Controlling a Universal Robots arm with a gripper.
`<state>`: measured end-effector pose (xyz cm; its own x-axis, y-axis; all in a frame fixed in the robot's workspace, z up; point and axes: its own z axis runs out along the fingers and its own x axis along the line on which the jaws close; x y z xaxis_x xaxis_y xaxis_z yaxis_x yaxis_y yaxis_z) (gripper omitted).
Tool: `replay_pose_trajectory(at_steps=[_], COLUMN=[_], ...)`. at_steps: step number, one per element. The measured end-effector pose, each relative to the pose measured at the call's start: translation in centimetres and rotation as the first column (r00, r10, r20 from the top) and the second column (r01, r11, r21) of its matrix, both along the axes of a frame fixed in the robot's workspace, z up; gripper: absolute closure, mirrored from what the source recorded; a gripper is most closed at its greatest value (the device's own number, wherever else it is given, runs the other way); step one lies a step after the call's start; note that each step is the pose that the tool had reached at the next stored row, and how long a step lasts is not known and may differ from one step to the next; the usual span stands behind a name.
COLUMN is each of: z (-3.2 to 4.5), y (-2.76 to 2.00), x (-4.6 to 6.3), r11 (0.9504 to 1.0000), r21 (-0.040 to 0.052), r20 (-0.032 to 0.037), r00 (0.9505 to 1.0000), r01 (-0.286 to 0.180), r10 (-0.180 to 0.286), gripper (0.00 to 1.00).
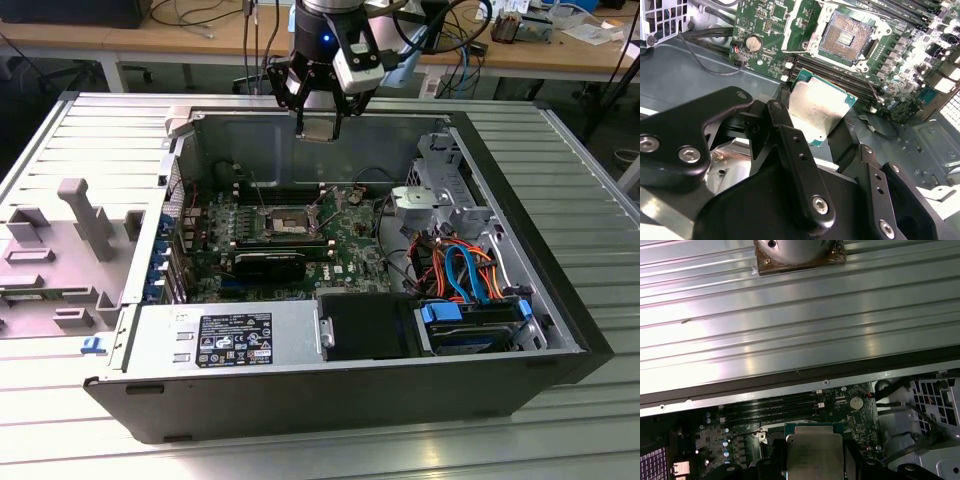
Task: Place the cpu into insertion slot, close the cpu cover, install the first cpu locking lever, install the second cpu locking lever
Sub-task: 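Place the cpu into insertion slot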
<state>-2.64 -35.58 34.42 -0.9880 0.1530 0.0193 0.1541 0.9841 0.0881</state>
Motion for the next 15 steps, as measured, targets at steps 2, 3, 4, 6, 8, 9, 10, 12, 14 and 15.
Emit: replay_pose_trajectory(at_steps=[2,3,4,6,8,9,10,12,14,15], z=[-0.01,-0.02,-0.02,-0.04,-0.06,-0.07,-0.08,-0.10,-0.12,-0.13], y=[0.00,0.00,0.00,0.00,0.00,0.00,0.00,0.00,0.00,0.00], x=[0.00,0.00,0.00,0.00,0.00,0.00,0.00,0.00,0.00,0.00], r11=[1.0000,1.0000,1.0000,1.0000,0.9999,0.9999,0.9999,0.9999,0.9998,0.9998], r21=[0.0000,0.0000,0.0000,0.0000,0.0000,0.0001,0.0000,0.0000,0.0000,0.0000], r20=[0.0000,0.0000,-0.0001,0.0000,0.0000,0.0000,0.0000,0.0000,0.0000,0.0000], r00=[1.0000,1.0000,1.0000,1.0000,0.9999,0.9999,0.9999,0.9999,0.9998,0.9998], r01=[0.002,0.003,0.004,0.007,0.010,0.012,0.014,0.016,0.018,0.018], r10=[-0.002,-0.003,-0.004,-0.007,-0.010,-0.012,-0.014,-0.016,-0.018,-0.018], gripper=[0.45,0.45,0.45,0.45,0.45,0.45,0.45,0.45,0.45,0.45])
